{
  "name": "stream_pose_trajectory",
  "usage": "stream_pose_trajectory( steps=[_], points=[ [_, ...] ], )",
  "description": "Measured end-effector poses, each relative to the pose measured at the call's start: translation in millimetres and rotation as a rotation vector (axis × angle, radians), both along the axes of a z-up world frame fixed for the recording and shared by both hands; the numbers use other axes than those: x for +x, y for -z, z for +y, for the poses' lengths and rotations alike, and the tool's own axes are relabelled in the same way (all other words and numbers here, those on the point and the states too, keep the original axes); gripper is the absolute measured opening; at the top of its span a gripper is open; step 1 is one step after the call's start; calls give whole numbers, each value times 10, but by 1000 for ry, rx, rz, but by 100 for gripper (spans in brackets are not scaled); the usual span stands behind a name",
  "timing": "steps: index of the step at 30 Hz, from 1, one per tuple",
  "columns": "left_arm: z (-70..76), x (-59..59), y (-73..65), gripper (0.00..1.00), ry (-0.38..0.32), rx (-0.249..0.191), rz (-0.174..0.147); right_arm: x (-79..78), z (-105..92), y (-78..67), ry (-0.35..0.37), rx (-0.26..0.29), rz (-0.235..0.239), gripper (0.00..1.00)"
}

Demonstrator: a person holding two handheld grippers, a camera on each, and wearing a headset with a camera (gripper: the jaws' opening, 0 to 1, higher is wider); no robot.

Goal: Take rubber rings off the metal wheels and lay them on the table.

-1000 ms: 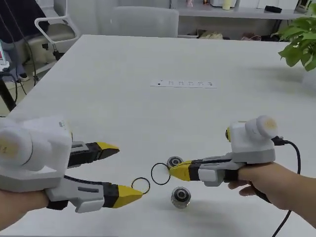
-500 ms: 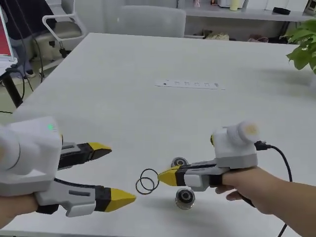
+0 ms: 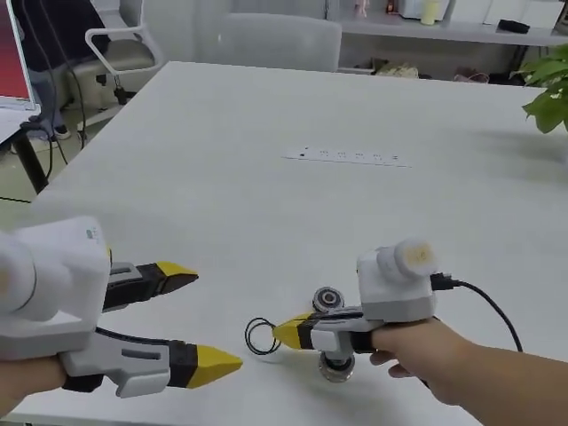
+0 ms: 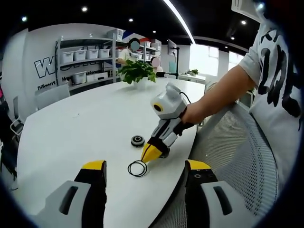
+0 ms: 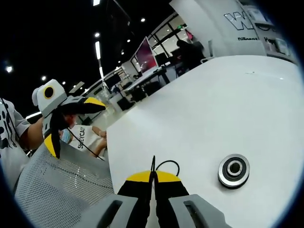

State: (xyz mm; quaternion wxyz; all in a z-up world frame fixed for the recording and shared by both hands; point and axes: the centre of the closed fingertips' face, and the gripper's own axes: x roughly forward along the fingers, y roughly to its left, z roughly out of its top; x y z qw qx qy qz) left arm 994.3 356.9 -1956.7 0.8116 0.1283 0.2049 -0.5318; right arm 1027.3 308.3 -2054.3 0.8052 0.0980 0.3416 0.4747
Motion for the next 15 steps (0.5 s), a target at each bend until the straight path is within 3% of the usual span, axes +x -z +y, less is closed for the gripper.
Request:
stream_pose_trajectory(
  steps=[6, 15],
  points=[
    [12, -16, 16, 64, -3, 1, 5, -8, 16, 54, -4, -38, -16, 0],
    [11, -17, 20, 64, -7, 0, 7, -6, -12, 59, -14, -69, -50, 12]
  ],
)
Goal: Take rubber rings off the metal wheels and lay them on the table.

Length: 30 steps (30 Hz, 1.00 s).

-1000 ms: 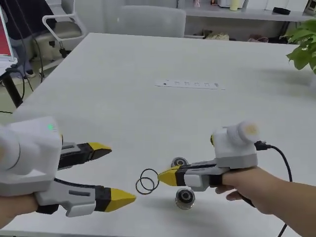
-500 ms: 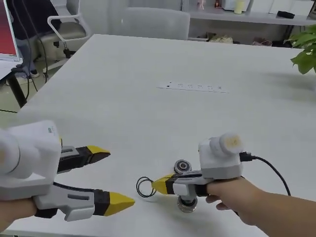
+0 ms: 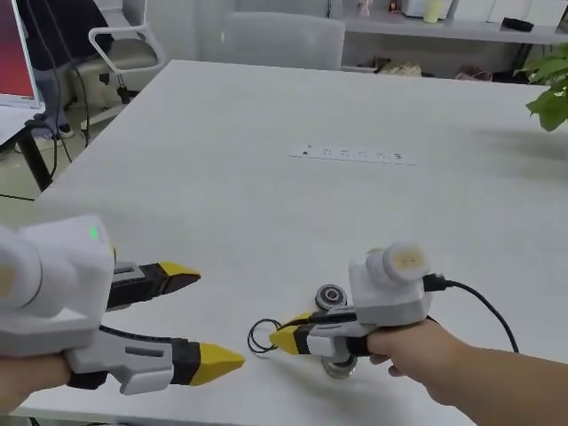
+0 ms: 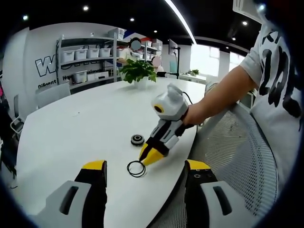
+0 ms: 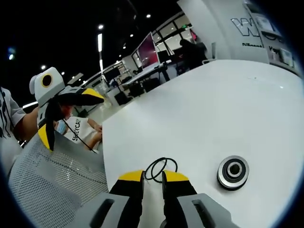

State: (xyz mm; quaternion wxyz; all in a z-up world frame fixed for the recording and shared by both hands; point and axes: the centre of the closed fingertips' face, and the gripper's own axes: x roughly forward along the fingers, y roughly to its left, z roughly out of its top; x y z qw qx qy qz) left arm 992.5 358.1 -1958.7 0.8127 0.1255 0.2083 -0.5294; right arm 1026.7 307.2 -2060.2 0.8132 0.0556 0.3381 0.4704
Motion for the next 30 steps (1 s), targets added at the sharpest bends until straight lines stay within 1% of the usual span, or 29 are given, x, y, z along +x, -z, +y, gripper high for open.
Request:
stream_pose_trajectory(
  steps=[4, 11, 14, 17, 22, 24, 27, 30],
  points=[
    [-17, 4, -12, 64, 1, -4, -1, -8, -22, -60, 3, 13, -6, 17],
    [-79, 14, -47, 63, 19, -11, 3, 21, -65, -248, 11, 60, -30, 19],
    [-101, 27, -51, 63, 23, -7, 0, 34, -96, -295, 16, 69, -42, 20],
    [-129, 53, -62, 63, 29, -4, -2, 40, -138, -348, 23, 78, -52, 20],
    [-172, 98, -78, 62, 37, -3, -4, 64, -205, -394, 31, 82, -68, 21],
    [-196, 127, -80, 62, 39, -4, -2, 80, -239, -423, 37, 86, -75, 22],
    [-214, 172, -62, 61, 42, 6, -6, 89, -279, -453, 39, 87, -89, 22],
    [-237, 213, -57, 61, 43, 5, 0, 102, -334, -468, 41, 83, -99, 23]
  ],
)
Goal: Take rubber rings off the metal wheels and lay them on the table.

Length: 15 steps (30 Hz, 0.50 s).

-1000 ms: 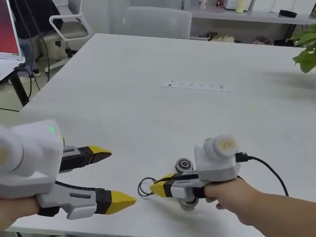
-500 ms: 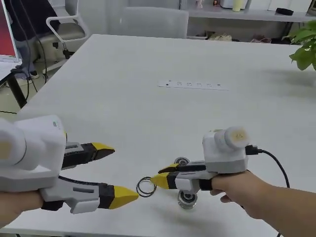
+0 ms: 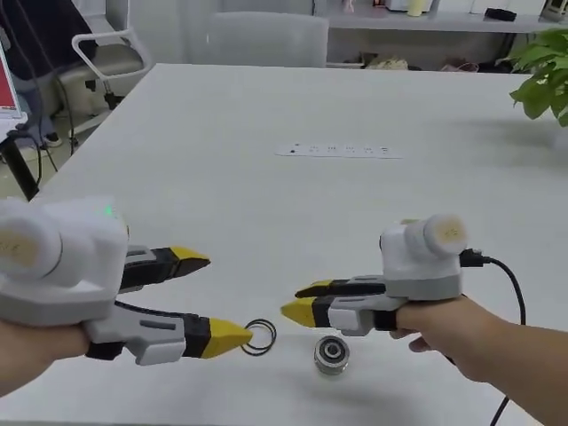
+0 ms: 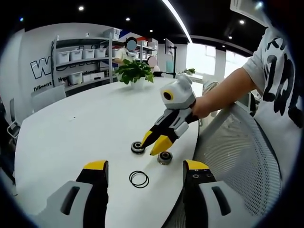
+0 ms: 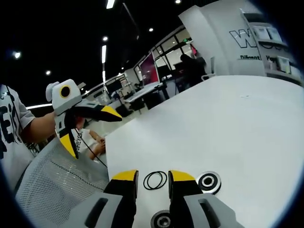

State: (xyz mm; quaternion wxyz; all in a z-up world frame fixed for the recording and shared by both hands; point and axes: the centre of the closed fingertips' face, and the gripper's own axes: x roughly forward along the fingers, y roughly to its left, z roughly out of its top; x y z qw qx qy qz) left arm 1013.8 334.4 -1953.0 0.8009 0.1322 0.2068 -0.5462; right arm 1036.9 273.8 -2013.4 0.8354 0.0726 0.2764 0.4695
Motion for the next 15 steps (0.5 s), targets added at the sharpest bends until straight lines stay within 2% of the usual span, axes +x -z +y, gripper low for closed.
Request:
stream_pose_trajectory(
  steps=[9, 12, 13, 15],
  points=[
    [-80, 124, 34, 59, 6, 3, 7, 59, -220, -14, 36, -11, -20, 24],
    [-97, 168, 71, 58, 9, 21, 0, 69, -288, -3, 44, -24, -28, 24],
    [-105, 194, 67, 57, 6, 21, -10, 72, -306, -1, 45, -28, -31, 24],
    [-130, 221, 67, 54, 8, 17, -8, 90, -356, 5, 52, -37, -38, 24]
  ],
)
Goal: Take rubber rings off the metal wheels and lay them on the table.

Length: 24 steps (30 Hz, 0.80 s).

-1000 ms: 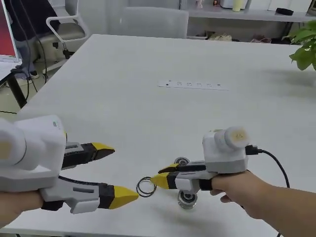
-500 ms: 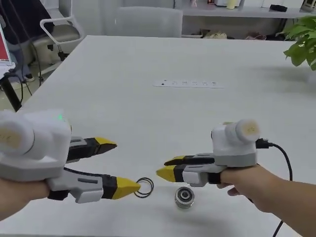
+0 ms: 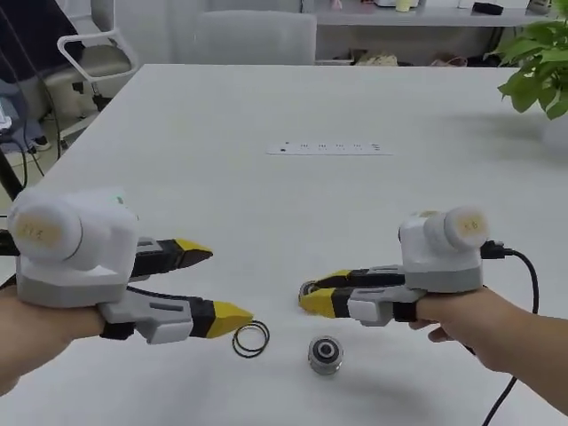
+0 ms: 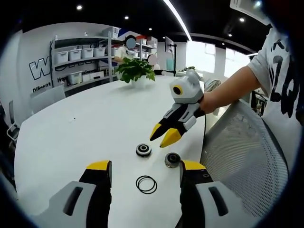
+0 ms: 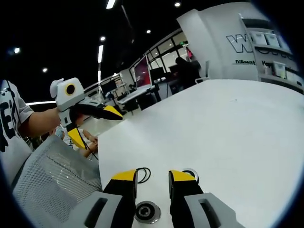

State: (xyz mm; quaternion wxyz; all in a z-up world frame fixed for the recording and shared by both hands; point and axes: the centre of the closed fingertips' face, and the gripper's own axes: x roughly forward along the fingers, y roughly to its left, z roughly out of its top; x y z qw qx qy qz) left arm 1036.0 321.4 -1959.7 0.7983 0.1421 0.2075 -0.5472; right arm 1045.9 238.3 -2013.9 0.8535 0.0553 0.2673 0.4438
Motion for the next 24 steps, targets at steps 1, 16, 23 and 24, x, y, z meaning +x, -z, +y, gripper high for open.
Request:
stream_pose_trajectory(
  steps=[1, 16, 23, 24],
  points=[
    [-14, 8, 4, 53, 3, -1, 0, 11, -28, 5, 5, -3, -1, 24],
    [-242, 178, 147, 52, 62, 47, -1, 131, -299, 140, 42, -76, -18, 25],
    [-349, 230, 224, 51, 70, 31, 29, 140, -379, 269, 34, -125, -19, 25],
    [-359, 236, 241, 51, 71, 31, 35, 141, -384, 282, 32, -132, -19, 25]
  ],
)
